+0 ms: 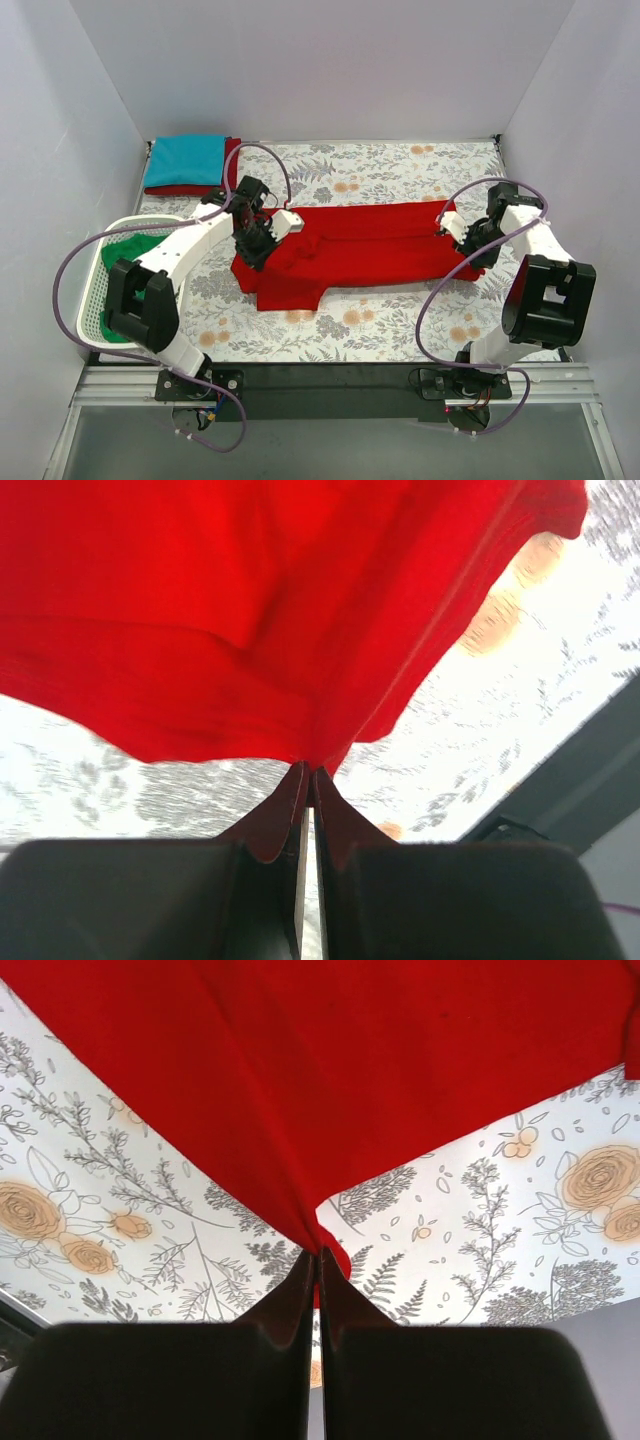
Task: Fold and stack the t-shirts
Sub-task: Fold the tshirt
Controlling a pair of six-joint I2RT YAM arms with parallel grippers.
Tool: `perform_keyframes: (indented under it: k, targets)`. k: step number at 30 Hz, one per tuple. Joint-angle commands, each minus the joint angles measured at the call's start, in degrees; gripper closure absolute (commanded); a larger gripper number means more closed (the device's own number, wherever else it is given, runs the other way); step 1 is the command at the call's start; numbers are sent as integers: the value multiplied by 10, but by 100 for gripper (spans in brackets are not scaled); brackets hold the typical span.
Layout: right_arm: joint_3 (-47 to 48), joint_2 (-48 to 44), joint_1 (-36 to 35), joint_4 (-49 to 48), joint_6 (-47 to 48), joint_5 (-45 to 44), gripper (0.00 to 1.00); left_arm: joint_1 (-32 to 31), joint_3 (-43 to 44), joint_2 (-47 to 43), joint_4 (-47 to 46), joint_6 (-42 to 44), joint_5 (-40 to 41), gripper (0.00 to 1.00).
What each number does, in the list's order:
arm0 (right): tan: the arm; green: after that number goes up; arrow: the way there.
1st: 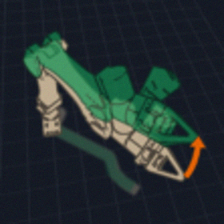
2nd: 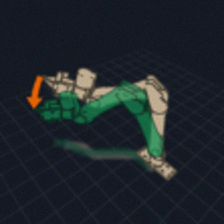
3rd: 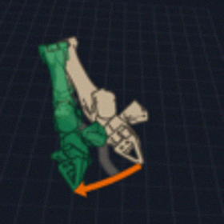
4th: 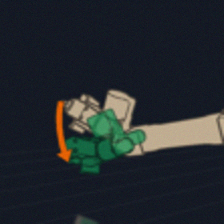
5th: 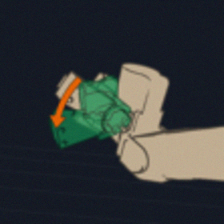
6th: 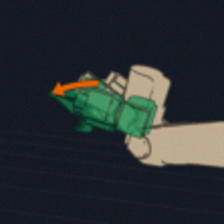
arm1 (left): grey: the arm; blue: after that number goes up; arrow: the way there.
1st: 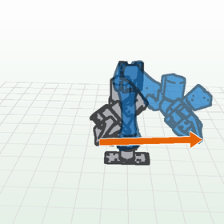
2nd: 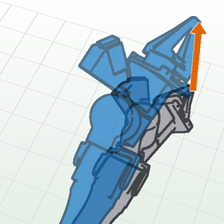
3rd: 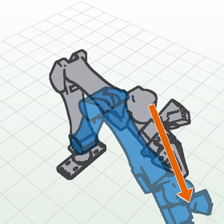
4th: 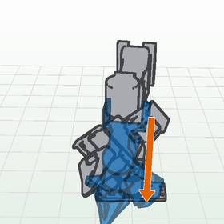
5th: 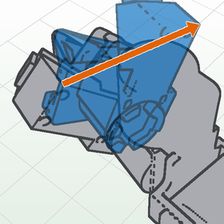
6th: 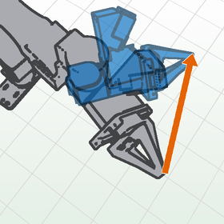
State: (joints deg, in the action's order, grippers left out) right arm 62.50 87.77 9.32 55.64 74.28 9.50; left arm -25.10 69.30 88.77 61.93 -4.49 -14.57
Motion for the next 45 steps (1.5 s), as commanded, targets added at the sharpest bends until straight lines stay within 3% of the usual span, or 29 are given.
perform_keyframes:
  k: [1,17,35,45]
  targets:
    - [43,21,3,17,2,7,99,23,65,30,16,29,-12,100]
    - [162,141,-7,21,-17,8,99,96,245,188,50,95,-17,100]
    - [280,258,-41,27,-23,-15,99,121,221,225,38,100,-11,100]
    - [289,279,-55,36,-16,-28,99,122,225,245,21,91,-12,100]
